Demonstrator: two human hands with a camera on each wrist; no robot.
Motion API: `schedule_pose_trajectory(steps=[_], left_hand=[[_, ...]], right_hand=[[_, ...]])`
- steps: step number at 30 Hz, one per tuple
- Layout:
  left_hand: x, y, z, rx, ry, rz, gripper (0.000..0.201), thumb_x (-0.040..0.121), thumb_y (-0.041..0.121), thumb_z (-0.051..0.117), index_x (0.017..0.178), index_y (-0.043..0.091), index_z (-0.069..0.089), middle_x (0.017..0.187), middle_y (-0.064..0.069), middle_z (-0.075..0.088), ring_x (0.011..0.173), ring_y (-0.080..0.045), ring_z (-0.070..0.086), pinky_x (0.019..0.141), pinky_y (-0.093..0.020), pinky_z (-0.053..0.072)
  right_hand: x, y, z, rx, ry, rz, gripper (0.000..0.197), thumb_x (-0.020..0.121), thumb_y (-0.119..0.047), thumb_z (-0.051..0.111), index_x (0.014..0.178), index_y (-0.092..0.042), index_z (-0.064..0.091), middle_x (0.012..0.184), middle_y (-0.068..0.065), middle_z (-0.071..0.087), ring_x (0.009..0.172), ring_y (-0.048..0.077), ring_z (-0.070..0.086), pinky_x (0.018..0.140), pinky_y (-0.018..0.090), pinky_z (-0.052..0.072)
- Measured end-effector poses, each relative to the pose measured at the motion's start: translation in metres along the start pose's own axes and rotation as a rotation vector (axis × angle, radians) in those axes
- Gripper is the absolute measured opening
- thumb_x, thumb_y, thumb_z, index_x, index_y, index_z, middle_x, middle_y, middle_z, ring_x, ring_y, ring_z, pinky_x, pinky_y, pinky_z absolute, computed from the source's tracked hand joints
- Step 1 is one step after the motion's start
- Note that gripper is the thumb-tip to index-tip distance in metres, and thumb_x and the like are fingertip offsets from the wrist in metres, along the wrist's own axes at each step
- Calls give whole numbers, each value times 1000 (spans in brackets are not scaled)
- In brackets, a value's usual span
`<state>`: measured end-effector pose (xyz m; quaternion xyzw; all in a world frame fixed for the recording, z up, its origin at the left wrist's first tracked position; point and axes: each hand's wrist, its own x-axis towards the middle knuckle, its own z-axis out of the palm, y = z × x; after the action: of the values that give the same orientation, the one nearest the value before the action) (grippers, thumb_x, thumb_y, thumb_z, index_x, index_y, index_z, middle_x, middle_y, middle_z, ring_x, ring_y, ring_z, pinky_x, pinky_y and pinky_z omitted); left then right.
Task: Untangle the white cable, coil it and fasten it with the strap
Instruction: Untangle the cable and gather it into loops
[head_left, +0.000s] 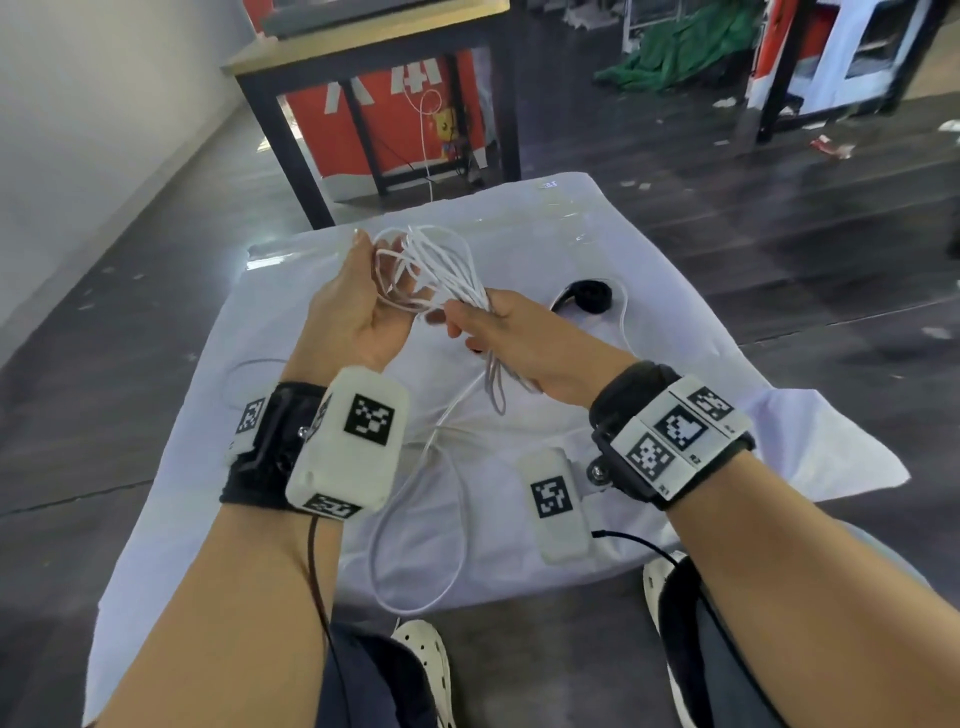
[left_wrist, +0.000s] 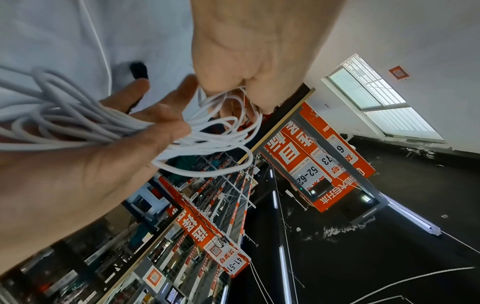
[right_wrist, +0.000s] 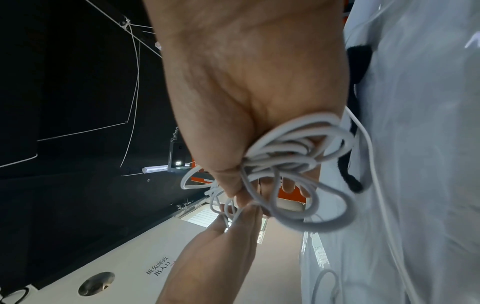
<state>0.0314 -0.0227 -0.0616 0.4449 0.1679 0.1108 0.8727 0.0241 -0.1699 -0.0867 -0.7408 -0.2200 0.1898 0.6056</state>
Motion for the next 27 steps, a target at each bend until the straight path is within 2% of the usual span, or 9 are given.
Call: schedule_pose_trajectory(steps=[2, 5, 11, 14, 17, 20, 23, 25, 27], left_hand=[[-1, 1, 2, -14, -11, -1, 34, 102, 25, 42, 91, -1, 61, 84, -15, 68, 74, -24, 69, 81, -40, 57], [0, 2, 1, -38, -17, -6, 34, 102, 25, 40, 97, -2, 60, 85, -17, 69, 75, -24, 69, 79, -40, 58], [-4, 4, -1, -79, -23, -33, 35, 104, 24, 37, 94, -2, 59, 74, -17, 71, 64, -25, 71, 55, -36, 58], [-1, 8, -4, -135, 6, -20, 31, 103, 19, 41, 98, -6, 59, 80, -20, 70, 67, -26, 70, 58, -35, 58], [3, 11, -9, -138, 26, -19, 32, 102, 18, 43, 105, -9, 59, 88, -23, 70, 76, -30, 71, 69, -41, 60], [3, 13, -12, -122, 36, -33, 29, 100, 15, 46, 109, -10, 59, 86, -21, 71, 75, -28, 70, 67, -41, 60], [-1, 15, -12, -112, 62, -29, 22, 100, 13, 47, 92, -5, 59, 65, -14, 69, 56, -21, 69, 53, -32, 57], [-3, 15, -12, -72, 45, -8, 20, 99, 12, 49, 91, -3, 60, 67, -12, 68, 56, -19, 68, 56, -31, 58], [-4, 16, -12, 14, -22, 23, 20, 98, 13, 50, 102, -3, 61, 82, -13, 68, 69, -19, 67, 69, -32, 60]], right_hand=[[1, 1, 0, 30, -1, -32, 30, 102, -30, 42, 77, -18, 54, 116, -2, 63, 116, 21, 55, 107, 36, 40], [4, 3, 0, -29, 84, -82, 26, 101, -30, 43, 80, -19, 55, 113, 8, 56, 111, 27, 53, 105, 42, 40], [4, -1, 8, 86, -9, -83, 28, 102, -25, 42, 79, -17, 55, 97, -7, 61, 97, 9, 55, 101, 24, 41], [2, -5, 12, 126, -63, -94, 27, 103, -23, 39, 81, -13, 52, 82, -3, 63, 82, 9, 62, 97, 28, 45], [0, -7, 17, 222, -106, -28, 25, 103, -23, 39, 84, -8, 45, 71, 5, 52, 54, 12, 59, 75, 37, 55], [-2, -6, 18, 215, -110, 44, 25, 102, -26, 42, 83, -9, 46, 66, 5, 47, 42, 9, 45, 48, 25, 50], [-4, -8, 14, 74, -134, 34, 28, 100, -31, 46, 87, -7, 51, 61, 2, 45, 41, 8, 39, 44, 20, 40], [-5, -9, 9, 0, -158, 11, 27, 99, -31, 48, 88, -6, 53, 57, -1, 43, 40, 7, 36, 43, 19, 36], [-5, -7, 4, 10, -135, 10, 26, 99, -29, 49, 87, -7, 54, 54, -3, 40, 40, 7, 35, 43, 19, 34]])
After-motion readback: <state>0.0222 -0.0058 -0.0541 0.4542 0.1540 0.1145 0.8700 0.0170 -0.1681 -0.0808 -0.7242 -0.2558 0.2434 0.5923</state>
